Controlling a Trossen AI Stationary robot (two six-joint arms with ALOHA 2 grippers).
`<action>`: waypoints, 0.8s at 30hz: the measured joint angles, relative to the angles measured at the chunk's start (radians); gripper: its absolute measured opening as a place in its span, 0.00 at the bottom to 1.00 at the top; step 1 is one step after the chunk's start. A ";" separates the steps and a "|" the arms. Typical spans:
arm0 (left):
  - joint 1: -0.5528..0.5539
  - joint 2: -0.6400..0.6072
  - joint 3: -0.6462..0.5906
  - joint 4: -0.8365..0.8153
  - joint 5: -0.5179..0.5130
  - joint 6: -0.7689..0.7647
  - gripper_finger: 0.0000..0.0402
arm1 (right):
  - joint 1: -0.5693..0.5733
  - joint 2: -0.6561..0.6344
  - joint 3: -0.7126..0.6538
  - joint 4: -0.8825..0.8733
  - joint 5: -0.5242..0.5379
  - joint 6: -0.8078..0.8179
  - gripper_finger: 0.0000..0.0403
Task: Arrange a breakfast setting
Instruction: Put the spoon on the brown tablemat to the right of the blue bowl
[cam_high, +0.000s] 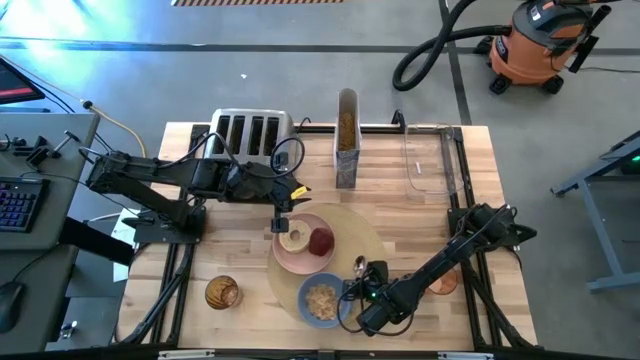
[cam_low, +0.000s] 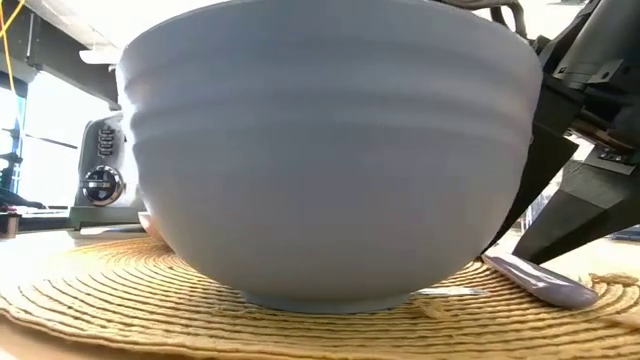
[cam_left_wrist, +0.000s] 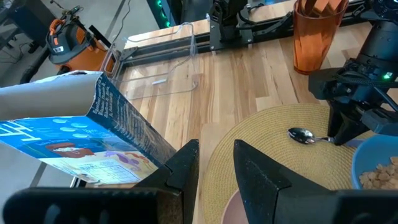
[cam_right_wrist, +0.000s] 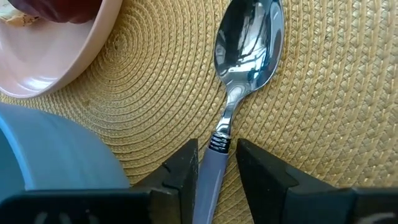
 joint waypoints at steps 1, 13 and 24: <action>0.000 0.000 0.000 0.000 0.000 0.000 0.22 | 0.000 -0.001 0.000 -0.004 -0.002 -0.001 0.27; 0.000 0.000 0.000 0.000 0.000 -0.001 0.22 | 0.000 -0.040 0.000 -0.009 -0.030 -0.102 0.27; 0.000 0.000 0.000 0.000 0.000 -0.001 0.22 | 0.000 -0.040 0.000 0.024 -0.044 -0.135 0.21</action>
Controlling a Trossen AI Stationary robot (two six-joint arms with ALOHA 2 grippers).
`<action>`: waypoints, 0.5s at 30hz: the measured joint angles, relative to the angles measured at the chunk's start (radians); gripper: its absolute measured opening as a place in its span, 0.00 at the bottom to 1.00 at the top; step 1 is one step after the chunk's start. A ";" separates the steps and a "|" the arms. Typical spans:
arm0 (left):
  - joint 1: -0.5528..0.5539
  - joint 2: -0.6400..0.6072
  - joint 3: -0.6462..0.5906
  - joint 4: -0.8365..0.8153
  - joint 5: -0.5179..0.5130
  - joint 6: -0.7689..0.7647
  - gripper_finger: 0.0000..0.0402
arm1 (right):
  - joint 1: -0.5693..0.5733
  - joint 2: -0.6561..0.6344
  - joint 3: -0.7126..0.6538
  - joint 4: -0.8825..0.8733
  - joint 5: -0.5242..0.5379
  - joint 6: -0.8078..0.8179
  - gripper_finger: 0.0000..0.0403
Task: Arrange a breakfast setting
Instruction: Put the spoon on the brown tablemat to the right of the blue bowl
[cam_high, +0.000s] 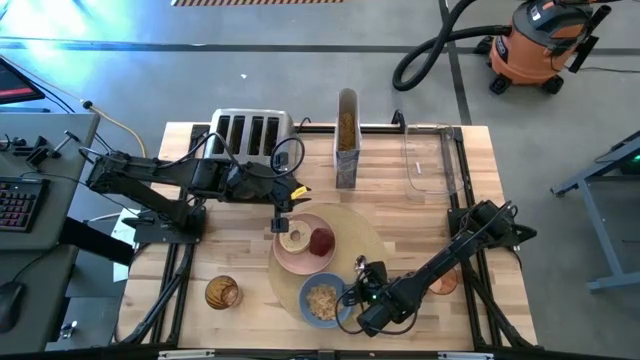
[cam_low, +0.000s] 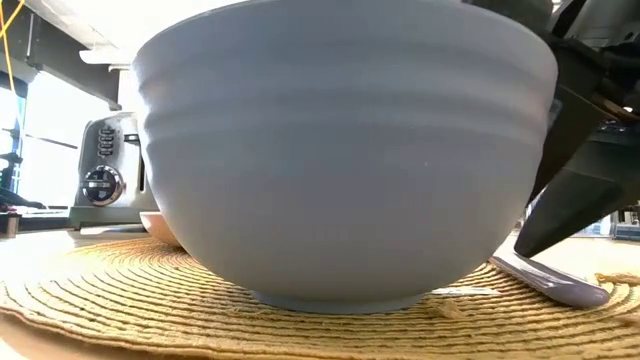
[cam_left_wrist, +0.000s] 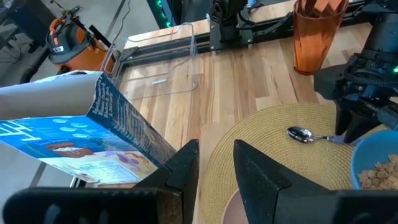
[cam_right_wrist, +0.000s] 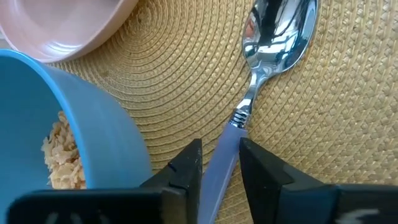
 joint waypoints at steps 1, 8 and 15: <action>0.000 0.000 0.000 0.000 0.000 -0.001 0.22 | 0.000 0.000 0.000 0.000 0.000 0.000 0.19; 0.000 0.000 0.000 0.000 0.000 0.000 0.22 | 0.000 0.000 0.000 0.008 0.000 0.000 0.03; 0.000 0.000 0.000 0.000 0.000 0.000 0.22 | -0.001 0.000 0.000 0.037 -0.007 -0.014 0.02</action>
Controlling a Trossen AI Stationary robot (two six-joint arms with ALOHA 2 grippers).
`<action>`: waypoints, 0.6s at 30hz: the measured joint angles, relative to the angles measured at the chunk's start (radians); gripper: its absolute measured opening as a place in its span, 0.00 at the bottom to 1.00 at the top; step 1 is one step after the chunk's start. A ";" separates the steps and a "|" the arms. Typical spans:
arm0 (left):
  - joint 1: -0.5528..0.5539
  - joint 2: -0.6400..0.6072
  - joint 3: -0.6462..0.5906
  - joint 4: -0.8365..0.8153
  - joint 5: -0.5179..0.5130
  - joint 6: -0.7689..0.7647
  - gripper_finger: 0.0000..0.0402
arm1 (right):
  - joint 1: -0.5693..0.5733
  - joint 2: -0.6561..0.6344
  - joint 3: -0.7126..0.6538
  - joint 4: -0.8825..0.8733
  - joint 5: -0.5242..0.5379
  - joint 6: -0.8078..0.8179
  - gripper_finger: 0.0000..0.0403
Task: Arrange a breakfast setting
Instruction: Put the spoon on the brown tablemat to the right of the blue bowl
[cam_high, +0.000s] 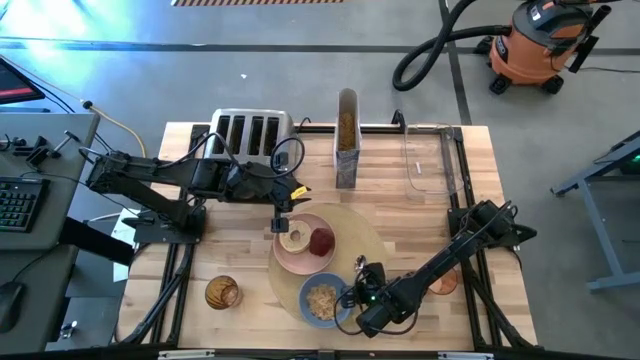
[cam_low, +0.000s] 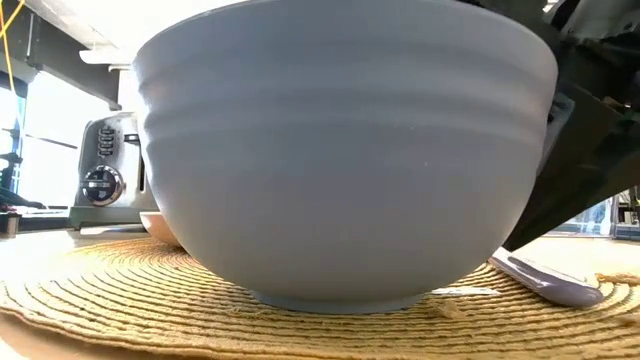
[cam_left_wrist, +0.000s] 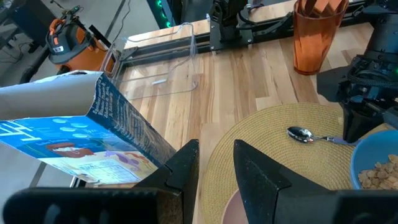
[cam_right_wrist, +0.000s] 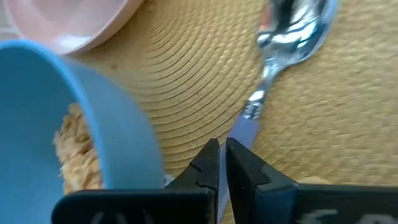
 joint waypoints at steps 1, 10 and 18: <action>0.000 0.000 0.000 0.000 0.000 0.000 0.22 | -0.002 0.000 0.000 0.015 -0.001 -0.011 0.02; 0.000 0.000 0.000 0.000 0.000 0.001 0.22 | -0.017 0.000 0.000 0.049 -0.041 -0.061 0.00; 0.000 0.000 0.000 0.000 0.000 0.001 0.22 | -0.028 0.000 0.000 0.055 -0.083 -0.089 0.00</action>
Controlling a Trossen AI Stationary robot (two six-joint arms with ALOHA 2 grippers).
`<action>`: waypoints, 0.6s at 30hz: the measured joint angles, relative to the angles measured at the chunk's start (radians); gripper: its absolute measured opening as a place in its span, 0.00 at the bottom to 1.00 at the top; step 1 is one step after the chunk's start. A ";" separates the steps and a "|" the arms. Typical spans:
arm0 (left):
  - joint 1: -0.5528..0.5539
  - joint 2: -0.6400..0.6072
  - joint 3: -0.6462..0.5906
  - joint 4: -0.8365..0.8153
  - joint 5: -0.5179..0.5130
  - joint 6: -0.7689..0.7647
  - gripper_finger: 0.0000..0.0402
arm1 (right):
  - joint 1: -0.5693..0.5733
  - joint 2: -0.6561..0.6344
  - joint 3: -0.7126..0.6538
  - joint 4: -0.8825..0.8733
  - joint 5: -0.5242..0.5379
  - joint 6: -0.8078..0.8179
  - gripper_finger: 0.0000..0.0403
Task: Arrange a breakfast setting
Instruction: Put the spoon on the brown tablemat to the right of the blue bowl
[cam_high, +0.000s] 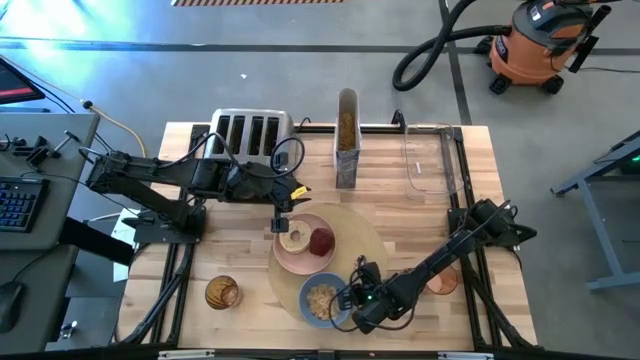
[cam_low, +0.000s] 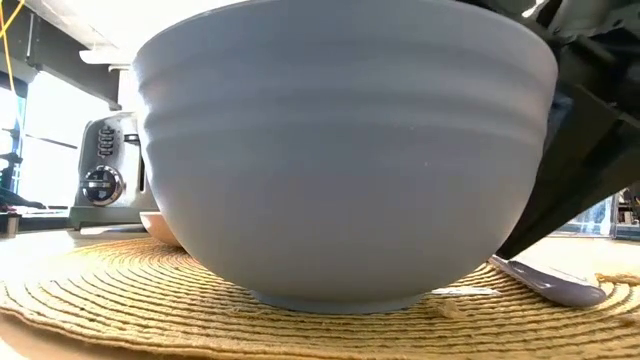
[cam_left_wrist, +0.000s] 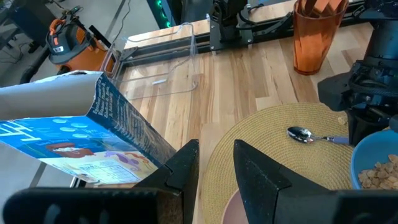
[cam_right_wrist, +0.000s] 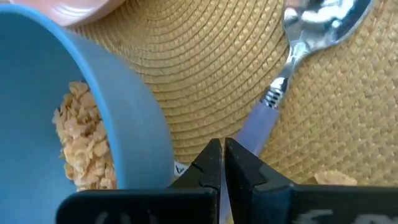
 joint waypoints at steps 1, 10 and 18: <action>0.000 0.000 0.000 0.000 0.000 0.000 0.22 | 0.000 0.000 0.000 0.000 0.000 -0.003 0.00; 0.000 0.000 0.000 0.000 0.000 0.000 0.22 | 0.000 0.000 0.000 -0.017 -0.006 -0.010 0.00; 0.000 0.000 0.000 0.002 0.000 -0.002 0.22 | 0.001 -0.040 0.000 -0.078 0.002 -0.010 0.00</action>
